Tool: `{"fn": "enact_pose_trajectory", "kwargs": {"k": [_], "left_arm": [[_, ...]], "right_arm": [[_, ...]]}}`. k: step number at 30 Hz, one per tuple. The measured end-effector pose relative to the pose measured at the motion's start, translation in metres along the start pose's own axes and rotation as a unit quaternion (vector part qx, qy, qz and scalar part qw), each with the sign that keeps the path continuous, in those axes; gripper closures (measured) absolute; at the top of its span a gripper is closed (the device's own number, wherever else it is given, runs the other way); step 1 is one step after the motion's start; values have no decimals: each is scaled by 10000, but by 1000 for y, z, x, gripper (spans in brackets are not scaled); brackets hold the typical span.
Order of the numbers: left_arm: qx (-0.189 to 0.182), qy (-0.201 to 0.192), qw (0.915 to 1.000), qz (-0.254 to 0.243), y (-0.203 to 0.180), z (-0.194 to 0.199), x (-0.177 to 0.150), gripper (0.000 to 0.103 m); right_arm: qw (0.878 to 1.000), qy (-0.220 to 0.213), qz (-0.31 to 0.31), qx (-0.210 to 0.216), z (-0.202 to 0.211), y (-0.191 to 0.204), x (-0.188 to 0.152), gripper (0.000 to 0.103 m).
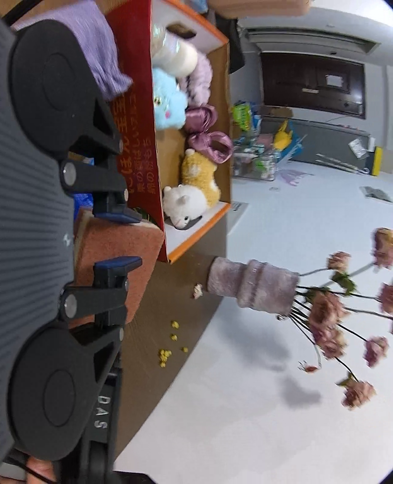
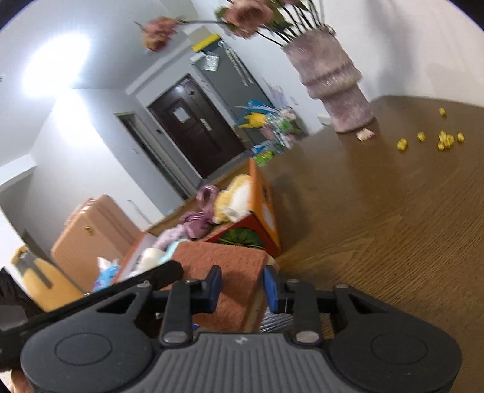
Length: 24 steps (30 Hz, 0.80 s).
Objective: Organize soft objects
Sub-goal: 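Grasp the pink-and-cream sponge block with the right tool while the left tool also closes on it, then carry the sponge block with both tools toward the box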
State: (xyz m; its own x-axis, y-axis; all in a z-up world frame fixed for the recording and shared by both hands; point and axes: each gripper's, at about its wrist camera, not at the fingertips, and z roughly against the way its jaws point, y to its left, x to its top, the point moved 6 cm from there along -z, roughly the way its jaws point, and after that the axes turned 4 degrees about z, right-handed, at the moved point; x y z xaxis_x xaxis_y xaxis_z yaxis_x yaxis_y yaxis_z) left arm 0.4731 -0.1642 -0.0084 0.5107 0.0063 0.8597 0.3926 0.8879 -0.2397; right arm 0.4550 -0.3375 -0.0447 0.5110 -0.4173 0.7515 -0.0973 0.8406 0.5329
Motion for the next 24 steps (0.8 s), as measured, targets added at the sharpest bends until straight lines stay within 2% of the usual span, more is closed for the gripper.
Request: {"fn": "enact_pose_trajectory", "kwargs": {"k": [3, 8, 13, 17, 24], "left_arm": [[20, -149, 9999, 68, -7, 35, -11, 79], [51, -178, 9994, 303, -12, 86, -37, 80], [50, -187, 9983, 554, -12, 125, -69, 80], [111, -138, 9982, 581, -12, 136, -81, 80], [79, -262, 9974, 661, -6, 135, -71, 80]], "right_arm": [[9994, -70, 332, 98, 22, 17, -3, 75], [9969, 30, 748, 227, 58, 42, -23, 76], [9950, 186, 922, 336, 86, 57, -50, 76], [9932, 161, 1123, 245, 96, 67, -63, 76], [9934, 86, 1114, 265, 93, 72, -59, 75]]}}
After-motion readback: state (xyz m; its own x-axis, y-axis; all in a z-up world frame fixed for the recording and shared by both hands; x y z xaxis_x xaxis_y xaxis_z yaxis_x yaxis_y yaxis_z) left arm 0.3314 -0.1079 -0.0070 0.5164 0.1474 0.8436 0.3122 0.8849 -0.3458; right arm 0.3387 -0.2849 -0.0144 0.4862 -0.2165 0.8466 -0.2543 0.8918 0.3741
